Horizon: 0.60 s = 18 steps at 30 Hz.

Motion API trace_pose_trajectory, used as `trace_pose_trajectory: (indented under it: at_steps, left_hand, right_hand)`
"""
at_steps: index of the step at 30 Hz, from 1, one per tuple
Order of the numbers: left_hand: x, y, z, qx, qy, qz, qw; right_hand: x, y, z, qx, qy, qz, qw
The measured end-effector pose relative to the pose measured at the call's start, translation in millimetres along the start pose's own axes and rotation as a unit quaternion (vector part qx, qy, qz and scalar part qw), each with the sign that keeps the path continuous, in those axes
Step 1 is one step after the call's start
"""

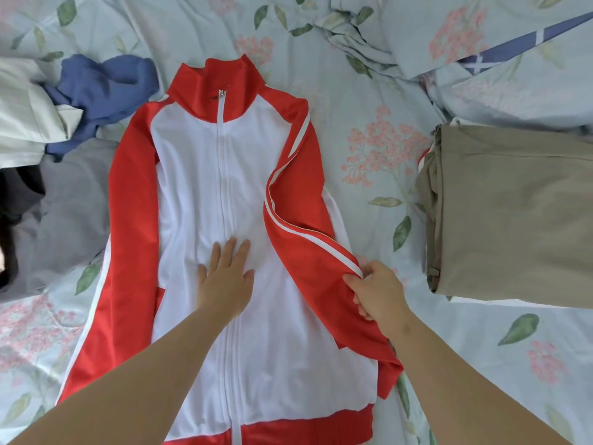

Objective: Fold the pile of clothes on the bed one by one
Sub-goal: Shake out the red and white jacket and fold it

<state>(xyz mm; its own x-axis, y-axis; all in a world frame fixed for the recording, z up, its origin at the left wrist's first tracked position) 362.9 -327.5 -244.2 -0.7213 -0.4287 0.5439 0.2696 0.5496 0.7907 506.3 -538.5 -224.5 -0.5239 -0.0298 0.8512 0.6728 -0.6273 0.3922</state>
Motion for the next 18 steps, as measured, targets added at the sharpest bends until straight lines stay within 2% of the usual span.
trace_pose_trajectory:
  at_steps: [3, 8, 13, 18]
  left_hand:
    - [-3, 7, -5, 0.015, 0.009, -0.007, 1.000]
    - [-6, 29, -40, -0.016, -0.053, -0.033, 0.998]
    - [-8, 64, -84, -0.013, -0.097, -0.066, 0.993]
    - [-11, 96, -114, 0.000, -0.123, -0.092, 0.988]
  right_hand:
    - [14, 15, 9, -0.059, 0.031, -0.056, 0.996]
    - [51, 61, 48, -0.132, 0.124, -0.148, 0.972]
    - [92, 128, 93, -0.178, 0.209, -0.272, 0.922]
    - [114, 221, 136, -0.221, 0.215, -0.388, 0.869]
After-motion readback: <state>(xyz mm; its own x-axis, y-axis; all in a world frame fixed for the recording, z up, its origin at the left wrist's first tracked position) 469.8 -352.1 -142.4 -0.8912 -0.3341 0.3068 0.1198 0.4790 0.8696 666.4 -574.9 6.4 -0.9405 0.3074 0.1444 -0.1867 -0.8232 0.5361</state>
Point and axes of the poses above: each hand's wrist, its own x-axis away from the middle knuckle, its own y-axis out of the back of the hand, z = x × y, the point moved 6 cm from there along -x, towards the middle knuckle, and after that the axes turned 12 degrees about -y, right-handed, at the moved point
